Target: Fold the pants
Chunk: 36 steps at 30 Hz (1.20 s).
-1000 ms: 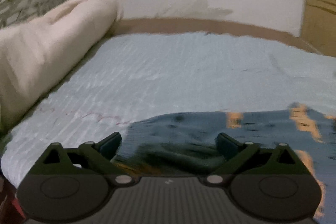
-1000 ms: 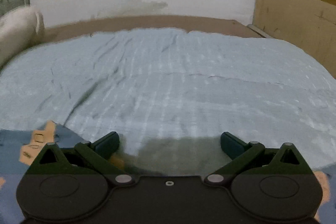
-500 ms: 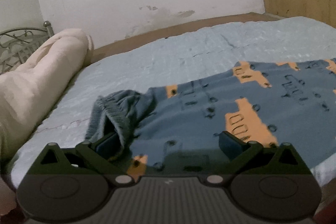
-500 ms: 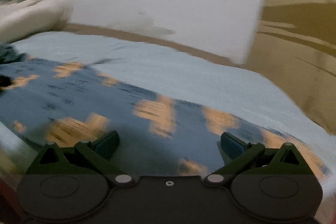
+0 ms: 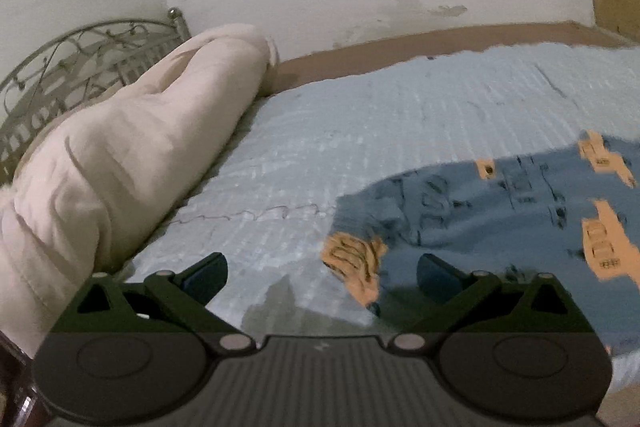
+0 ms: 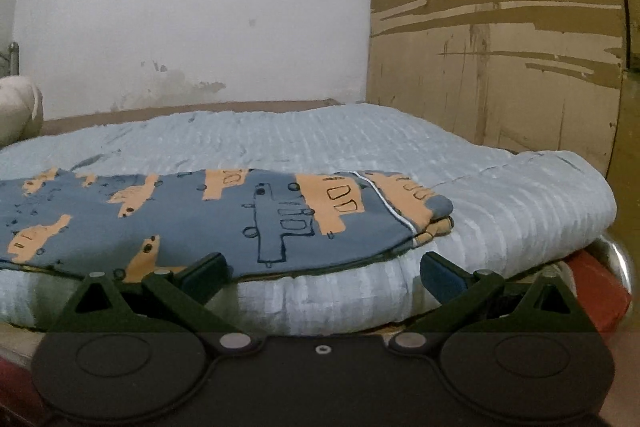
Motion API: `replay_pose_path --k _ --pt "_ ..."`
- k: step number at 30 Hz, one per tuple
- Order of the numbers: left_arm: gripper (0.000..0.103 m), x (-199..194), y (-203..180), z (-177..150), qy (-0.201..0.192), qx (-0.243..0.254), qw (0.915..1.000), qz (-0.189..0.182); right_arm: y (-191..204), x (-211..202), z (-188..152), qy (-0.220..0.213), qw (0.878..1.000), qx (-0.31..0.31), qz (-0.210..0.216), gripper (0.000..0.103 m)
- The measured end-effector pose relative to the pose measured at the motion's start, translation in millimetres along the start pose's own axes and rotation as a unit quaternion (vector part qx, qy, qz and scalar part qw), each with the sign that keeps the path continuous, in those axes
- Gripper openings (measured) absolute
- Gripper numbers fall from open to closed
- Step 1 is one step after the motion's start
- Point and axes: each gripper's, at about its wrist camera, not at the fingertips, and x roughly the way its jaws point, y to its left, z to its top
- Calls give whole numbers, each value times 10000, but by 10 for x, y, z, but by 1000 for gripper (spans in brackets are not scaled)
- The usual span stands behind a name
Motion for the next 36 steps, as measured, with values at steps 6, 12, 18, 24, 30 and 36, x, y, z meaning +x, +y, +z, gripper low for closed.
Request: replay_pose_path --k 6,12,18,24,30,36 --pt "102 209 69 65 323 -491 9983 -22 -63 -138 -3 -68 9998 122 107 102" --pt "103 204 140 -109 434 -528 9976 60 -107 -197 -41 -13 9997 189 123 102" --pt "102 -58 64 19 223 -460 9987 -55 -159 -226 -55 -71 9990 400 175 102" --pt "102 -360 -536 253 -167 -136 9958 -895 -276 -192 -15 -245 9968 675 350 102" --pt "102 -584 -1442 364 -195 113 9740 -2255 -485 -72 46 -376 9914 1142 511 102" --pt "102 -775 -2241 452 -355 329 9463 -3197 -702 87 112 -460 9792 1874 633 102"
